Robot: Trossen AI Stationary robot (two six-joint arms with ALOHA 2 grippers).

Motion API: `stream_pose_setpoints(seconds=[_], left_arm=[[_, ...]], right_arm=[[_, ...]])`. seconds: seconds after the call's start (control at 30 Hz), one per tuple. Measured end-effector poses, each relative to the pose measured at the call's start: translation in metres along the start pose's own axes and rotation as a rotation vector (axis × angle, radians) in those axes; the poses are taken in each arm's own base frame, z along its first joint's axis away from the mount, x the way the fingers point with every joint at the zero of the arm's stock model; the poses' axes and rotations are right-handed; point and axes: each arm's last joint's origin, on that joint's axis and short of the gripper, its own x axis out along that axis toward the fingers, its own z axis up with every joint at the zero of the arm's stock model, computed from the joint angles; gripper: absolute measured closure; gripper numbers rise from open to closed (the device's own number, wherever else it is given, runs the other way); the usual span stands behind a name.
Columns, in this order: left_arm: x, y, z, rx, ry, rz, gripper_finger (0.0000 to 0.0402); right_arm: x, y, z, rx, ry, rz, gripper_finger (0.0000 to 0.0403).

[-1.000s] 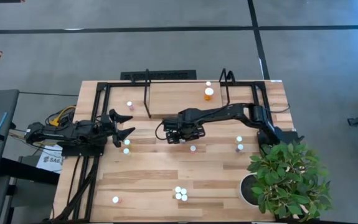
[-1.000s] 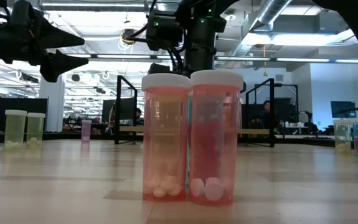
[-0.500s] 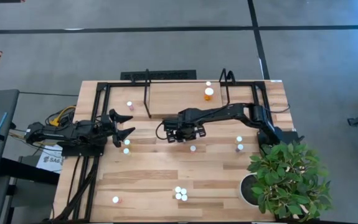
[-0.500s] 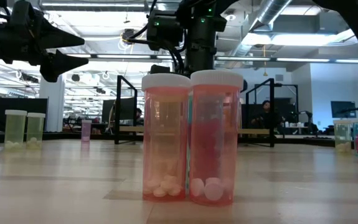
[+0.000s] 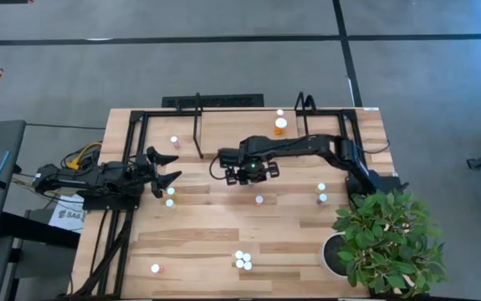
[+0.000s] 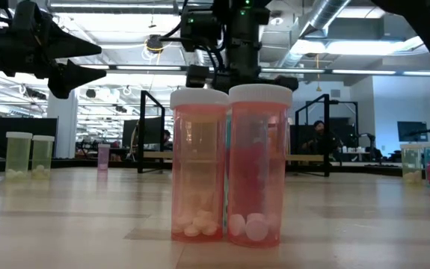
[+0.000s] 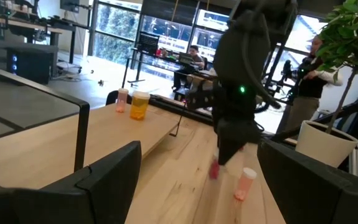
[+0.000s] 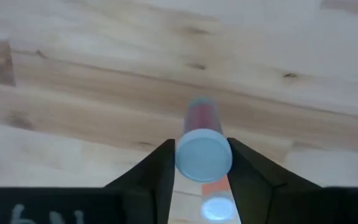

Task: Pick and place medicine bottles onto shelf by color
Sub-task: Put the blue pill bottle on the shelf

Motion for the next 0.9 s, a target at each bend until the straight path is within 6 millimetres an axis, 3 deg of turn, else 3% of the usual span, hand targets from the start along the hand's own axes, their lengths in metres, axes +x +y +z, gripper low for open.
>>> stream_pose_setpoints(seconds=[0.27,0.6,0.9], left_arm=[[0.000,0.000,0.000,0.000,0.000,0.000,0.0090],[0.000,0.000,0.000,0.000,0.000,0.000,0.0090],[0.000,0.000,0.000,0.000,0.000,0.000,0.0090]], right_arm=[[-0.024,-0.010,0.023,0.037,-0.026,-0.041,0.0289],[-0.040,-0.028,0.064,0.067,-0.037,-0.042,0.0269],[-0.045,-0.050,0.107,0.065,-0.046,-0.034,0.0282]])
